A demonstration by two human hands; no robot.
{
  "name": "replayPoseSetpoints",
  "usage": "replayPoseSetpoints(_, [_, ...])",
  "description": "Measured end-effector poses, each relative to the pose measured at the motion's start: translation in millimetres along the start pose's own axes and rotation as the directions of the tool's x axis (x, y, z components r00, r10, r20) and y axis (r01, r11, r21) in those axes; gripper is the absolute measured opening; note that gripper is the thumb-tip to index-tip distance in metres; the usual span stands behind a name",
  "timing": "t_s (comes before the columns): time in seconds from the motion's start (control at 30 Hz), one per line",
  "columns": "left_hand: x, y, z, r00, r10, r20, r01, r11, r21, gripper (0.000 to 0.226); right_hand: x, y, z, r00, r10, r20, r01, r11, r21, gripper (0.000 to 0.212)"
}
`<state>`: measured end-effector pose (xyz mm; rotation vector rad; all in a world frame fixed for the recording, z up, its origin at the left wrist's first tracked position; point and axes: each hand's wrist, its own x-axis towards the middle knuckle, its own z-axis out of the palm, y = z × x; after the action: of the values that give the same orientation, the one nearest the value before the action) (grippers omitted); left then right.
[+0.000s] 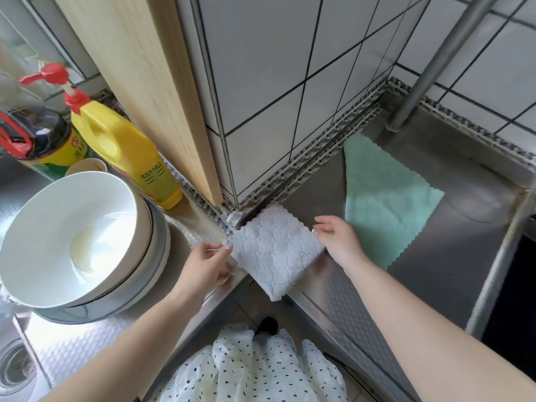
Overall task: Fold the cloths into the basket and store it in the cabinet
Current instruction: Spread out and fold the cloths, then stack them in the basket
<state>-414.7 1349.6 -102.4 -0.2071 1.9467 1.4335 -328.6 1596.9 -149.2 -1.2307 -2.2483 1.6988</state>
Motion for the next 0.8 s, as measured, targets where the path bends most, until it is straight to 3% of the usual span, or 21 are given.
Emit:
replayPoseSetpoints(0.23, [-9.7, 19.8, 21.2, 0.983, 0.09, 0.162, -0.106, 0.99, 0.091, 0.02, -23.5, 29.7, -51.5, 0.99, 0.03, -0.138, -0.037, 0.998, -0.053, 0.021])
replayPoseSetpoints(0.33, [-8.5, 30.5, 45.7, 0.959, 0.134, 0.249, -0.173, 0.975, 0.142, 0.015, -37.3, 46.6, -70.2, 0.986, 0.009, -0.168, -0.055, 0.96, -0.273, 0.018])
replayPoseSetpoints(0.43, [-4.5, 40.4, 80.7, 0.926, 0.155, 0.343, -0.232, 0.953, 0.195, 0.011, -53.8, 61.3, -87.4, 0.986, -0.061, -0.157, -0.034, 0.841, -0.539, 0.017])
replayPoseSetpoints(0.57, [1.1, 44.7, 129.1, 0.866, 0.172, 0.47, -0.325, 0.908, 0.266, 0.005, -61.7, 69.3, -96.0, 0.989, -0.046, -0.143, -0.054, 0.779, -0.625, 0.022])
replayPoseSetpoints(0.63, [4.9, 42.9, 152.8, 0.835, 0.206, 0.51, -0.414, 0.845, 0.338, 0.006, -59.6, 68.7, -96.5, 0.985, -0.051, -0.166, -0.069, 0.764, -0.641, 0.018])
replayPoseSetpoints(0.7, [10.8, 40.1, 170.0, 0.795, 0.279, 0.539, -0.546, 0.717, 0.434, 0.008, -57.3, 63.3, -94.1, 0.981, -0.078, -0.176, -0.056, 0.758, -0.649, 0.015])
replayPoseSetpoints(0.8, [20.3, 36.2, 196.2, 0.706, 0.325, 0.629, -0.699, 0.461, 0.547, 0.044, -57.8, 52.8, -99.4, 0.952, -0.166, -0.256, -0.002, 0.835, -0.551, 0.01])
